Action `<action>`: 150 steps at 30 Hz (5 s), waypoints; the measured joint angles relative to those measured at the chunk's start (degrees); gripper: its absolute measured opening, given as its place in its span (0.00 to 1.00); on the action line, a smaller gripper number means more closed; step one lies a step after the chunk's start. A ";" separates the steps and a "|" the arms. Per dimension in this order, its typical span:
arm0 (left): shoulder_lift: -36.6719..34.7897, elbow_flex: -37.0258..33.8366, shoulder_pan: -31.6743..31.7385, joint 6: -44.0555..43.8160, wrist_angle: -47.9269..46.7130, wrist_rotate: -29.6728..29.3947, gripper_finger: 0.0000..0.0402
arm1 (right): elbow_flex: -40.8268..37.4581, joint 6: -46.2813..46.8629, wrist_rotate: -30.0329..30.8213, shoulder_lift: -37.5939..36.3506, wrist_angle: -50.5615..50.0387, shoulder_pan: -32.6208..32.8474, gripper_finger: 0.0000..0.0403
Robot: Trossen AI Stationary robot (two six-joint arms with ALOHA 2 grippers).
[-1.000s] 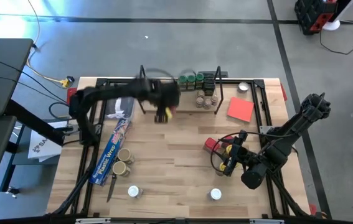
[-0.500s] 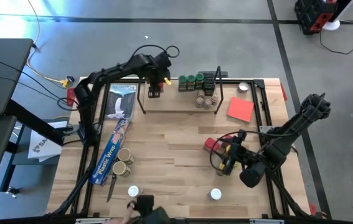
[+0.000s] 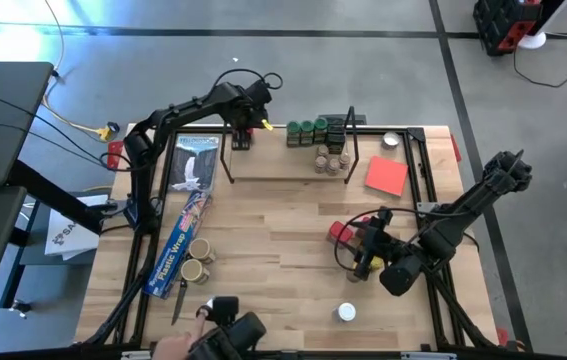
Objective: Shelf spices
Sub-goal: Put the red seasoning can on the shelf, then put the red seasoning can on the shelf aligned with the red seasoning can
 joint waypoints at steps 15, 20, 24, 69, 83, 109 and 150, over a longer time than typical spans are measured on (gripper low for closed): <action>0.00 -0.09 0.06 1.36 -0.97 -3.35 0.60 | 0.00 0.00 -1.09 0.00 -0.04 0.00 0.59; 0.00 -0.09 0.06 1.18 -1.49 -3.32 0.60 | 0.00 0.00 -1.09 0.00 -0.04 0.00 0.59; -0.02 -0.09 0.06 1.05 -2.01 -3.14 0.62 | 0.00 -0.02 -1.09 0.00 -0.04 0.00 0.59; -17.99 11.53 -27.20 -30.62 -8.04 4.49 0.70 | 0.02 -10.95 -32.84 0.88 5.21 -19.27 0.59; -35.80 -22.01 -56.84 -64.33 14.51 -20.69 0.70 | 11.85 -12.01 -43.15 14.09 -13.21 -24.64 0.59; -35.15 -33.24 -67.56 -78.70 20.32 -35.48 0.70 | 7.30 -7.64 -45.45 16.06 -15.38 -26.73 0.61; -40.58 -33.20 -73.70 -79.66 20.04 -40.58 0.70 | 55.95 -42.75 -46.09 37.34 -18.66 -44.50 0.51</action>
